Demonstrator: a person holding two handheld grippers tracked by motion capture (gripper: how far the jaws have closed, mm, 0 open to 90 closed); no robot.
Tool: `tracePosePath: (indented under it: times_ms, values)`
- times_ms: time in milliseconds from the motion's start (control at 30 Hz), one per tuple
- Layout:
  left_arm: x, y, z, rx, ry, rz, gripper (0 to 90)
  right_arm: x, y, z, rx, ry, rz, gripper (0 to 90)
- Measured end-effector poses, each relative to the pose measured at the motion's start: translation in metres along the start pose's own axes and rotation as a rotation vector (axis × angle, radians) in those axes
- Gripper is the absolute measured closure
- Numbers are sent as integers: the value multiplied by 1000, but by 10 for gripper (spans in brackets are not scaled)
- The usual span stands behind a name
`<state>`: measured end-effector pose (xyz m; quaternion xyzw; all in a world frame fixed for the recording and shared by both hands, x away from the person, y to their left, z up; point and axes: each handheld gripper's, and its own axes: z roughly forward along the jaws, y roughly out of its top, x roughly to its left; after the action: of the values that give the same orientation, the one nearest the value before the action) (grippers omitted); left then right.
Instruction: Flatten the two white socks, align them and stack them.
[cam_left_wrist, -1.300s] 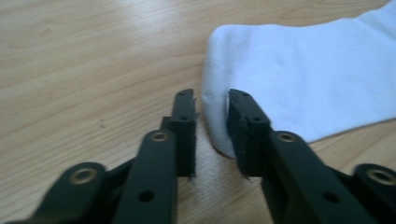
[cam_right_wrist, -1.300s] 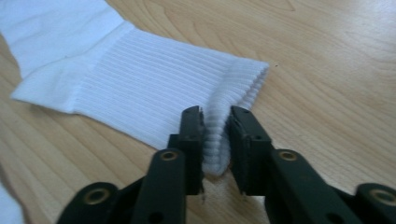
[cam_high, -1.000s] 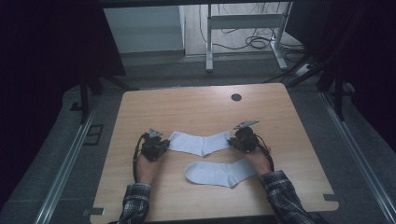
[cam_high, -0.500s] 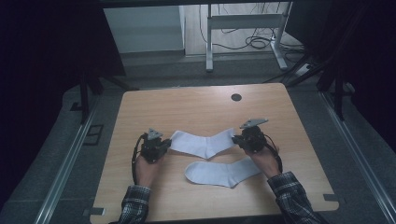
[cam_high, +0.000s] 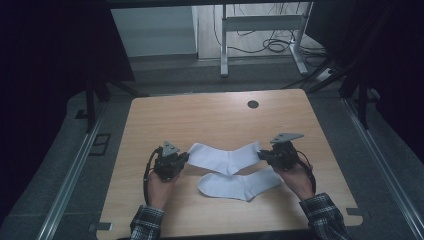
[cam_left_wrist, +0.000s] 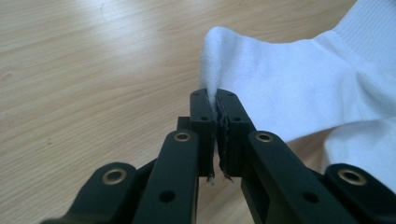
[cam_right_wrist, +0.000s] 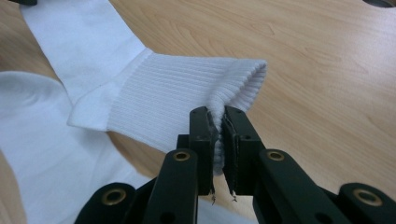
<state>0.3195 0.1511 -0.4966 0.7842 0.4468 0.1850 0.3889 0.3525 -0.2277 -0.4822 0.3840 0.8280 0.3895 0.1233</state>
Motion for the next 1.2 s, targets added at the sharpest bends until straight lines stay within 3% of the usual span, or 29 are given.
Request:
tracePosePath:
  times_ms: [333,900,1100,1200]
  values:
    - [-23,-5,-8,7,-17,46,858,-4,-16,-18,-7,4,17,819]
    - [-59,-27,-32,8,-74,62,858,4,-39,-50,-8,12,14,820]
    - [-70,-33,-29,32,-85,80,857,2,-48,-53,18,8,17,820]
    - [-76,-36,-23,53,-71,103,857,1,-51,-51,39,12,21,820]
